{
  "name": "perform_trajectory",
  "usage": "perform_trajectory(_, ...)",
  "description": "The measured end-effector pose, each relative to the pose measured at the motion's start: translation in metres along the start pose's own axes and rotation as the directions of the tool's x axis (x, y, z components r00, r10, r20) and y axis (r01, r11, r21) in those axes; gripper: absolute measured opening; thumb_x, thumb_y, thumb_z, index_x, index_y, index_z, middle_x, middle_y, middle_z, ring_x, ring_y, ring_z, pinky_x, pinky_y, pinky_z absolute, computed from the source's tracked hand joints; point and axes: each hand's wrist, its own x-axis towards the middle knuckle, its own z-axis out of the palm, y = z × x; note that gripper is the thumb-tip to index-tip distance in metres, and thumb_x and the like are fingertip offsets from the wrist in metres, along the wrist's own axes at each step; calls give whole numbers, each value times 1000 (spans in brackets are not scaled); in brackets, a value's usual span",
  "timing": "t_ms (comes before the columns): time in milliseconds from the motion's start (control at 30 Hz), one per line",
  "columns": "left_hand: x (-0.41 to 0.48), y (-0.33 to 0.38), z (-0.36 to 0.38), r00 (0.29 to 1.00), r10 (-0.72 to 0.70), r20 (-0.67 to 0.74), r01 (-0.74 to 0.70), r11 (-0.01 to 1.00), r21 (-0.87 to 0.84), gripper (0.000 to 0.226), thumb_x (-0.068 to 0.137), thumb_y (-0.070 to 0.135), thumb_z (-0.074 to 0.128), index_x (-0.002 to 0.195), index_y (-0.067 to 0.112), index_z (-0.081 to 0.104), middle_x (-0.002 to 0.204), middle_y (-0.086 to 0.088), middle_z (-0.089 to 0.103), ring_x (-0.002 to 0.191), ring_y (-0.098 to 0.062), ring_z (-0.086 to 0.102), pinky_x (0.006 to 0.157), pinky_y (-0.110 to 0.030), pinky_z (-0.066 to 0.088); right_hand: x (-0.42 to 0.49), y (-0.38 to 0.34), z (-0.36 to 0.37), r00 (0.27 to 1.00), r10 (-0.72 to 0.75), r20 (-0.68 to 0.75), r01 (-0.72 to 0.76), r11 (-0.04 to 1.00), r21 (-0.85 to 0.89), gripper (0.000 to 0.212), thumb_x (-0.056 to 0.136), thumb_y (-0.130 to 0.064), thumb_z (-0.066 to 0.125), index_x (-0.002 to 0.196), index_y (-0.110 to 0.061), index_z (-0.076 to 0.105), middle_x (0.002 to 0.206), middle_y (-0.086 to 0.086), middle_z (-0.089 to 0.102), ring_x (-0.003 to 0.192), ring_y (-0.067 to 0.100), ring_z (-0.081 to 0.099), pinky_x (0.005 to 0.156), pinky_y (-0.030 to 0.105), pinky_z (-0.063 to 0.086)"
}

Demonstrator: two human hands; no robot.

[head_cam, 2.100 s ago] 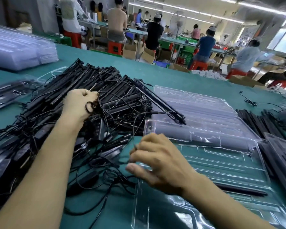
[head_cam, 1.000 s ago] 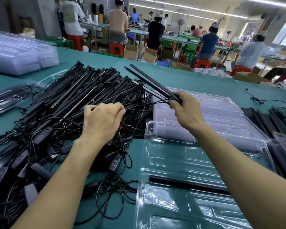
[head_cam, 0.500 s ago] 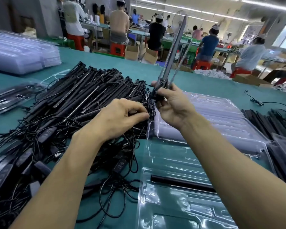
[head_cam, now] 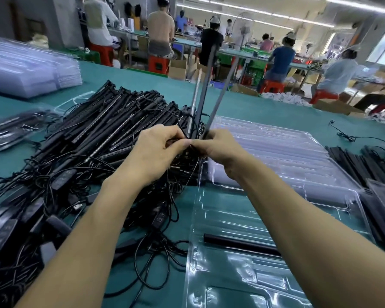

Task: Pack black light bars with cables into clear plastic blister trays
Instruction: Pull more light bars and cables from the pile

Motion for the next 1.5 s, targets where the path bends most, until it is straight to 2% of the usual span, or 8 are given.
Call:
perform_trajectory(133, 0, -6, 5, 997, -59, 47, 62, 995, -72, 22, 97, 37, 56, 76, 29, 55, 73, 12, 54, 66, -6, 49, 71, -42, 54, 3, 3, 3, 997, 47, 61, -42, 996, -82, 37, 90, -34, 68, 68, -14, 46, 77, 12, 52, 74, 21, 47, 71, 33, 35)
perform_trajectory(300, -2, -8, 13, 986, -161, 33, 163, 929, -332, 17, 96, 32, 61, 83, 22, 56, 71, 9, 65, 64, -11, 58, 65, -36, 50, 1, 6, 8, 988, 36, 152, -26, 997, -66, 26, 98, -37, 55, 96, -11, 57, 82, 13, 46, 80, 22, 38, 78, 32, 29)
perform_trajectory(433, -2, -8, 17, 970, -243, -10, 202, 828, -523, 15, 94, 19, 65, 82, 14, 58, 64, 8, 66, 56, -3, 60, 54, -17, 48, 0, 1, 11, 992, -19, 128, 44, 981, -191, 48, 103, -35, 43, 84, 4, 63, 79, 11, 50, 76, 20, 42, 72, 31, 32)
perform_trajectory(633, 1, -13, 16, 887, -457, 63, 327, 526, -785, 17, 93, 7, 62, 77, 10, 57, 58, 3, 67, 51, -6, 62, 47, -18, 49, -17, -8, 25, 990, -133, -35, 64, 668, -741, 58, 98, -59, 29, 82, -10, 56, 96, 14, 56, 101, 35, 54, 91, 44, 46)
perform_trajectory(767, 1, -13, 23, 862, -504, 60, 361, 525, -771, 21, 92, 10, 65, 73, 12, 56, 57, 4, 62, 48, -6, 58, 47, -20, 50, -49, 7, 33, 949, -237, -206, 77, 812, -579, 53, 92, -63, 42, 111, -14, 50, 110, 11, 55, 99, 32, 53, 87, 45, 47)
perform_trajectory(900, 2, -7, 26, 865, -496, 77, 378, 542, -751, 23, 92, 12, 66, 72, 11, 55, 52, 5, 59, 42, -6, 55, 41, -18, 45, -45, 13, 44, 990, 48, -135, -73, 980, -187, 46, 85, -55, 53, 99, -11, 46, 96, 3, 59, 87, 24, 55, 66, 35, 41)
perform_trajectory(1100, 2, -4, 24, 878, -450, 163, 422, 566, -708, 22, 92, 14, 66, 73, 10, 56, 68, -8, 59, 56, -15, 54, 47, -23, 52, -34, 12, 46, 979, 182, -91, -155, 956, 247, 29, 86, -16, 54, 101, 7, 64, 96, 26, 69, 78, 29, 63, 65, 35, 47)
perform_trajectory(1500, 9, -23, -2, 782, -582, -222, 281, 648, -708, 19, 104, 32, 49, 88, 22, 47, 105, -4, 67, 85, -19, 73, 67, -38, 61, -118, 42, -26, 983, 70, -169, -43, 986, 160, 35, 99, -9, 32, 100, -8, 67, 76, 15, 71, 69, 24, 69, 67, 35, 58)
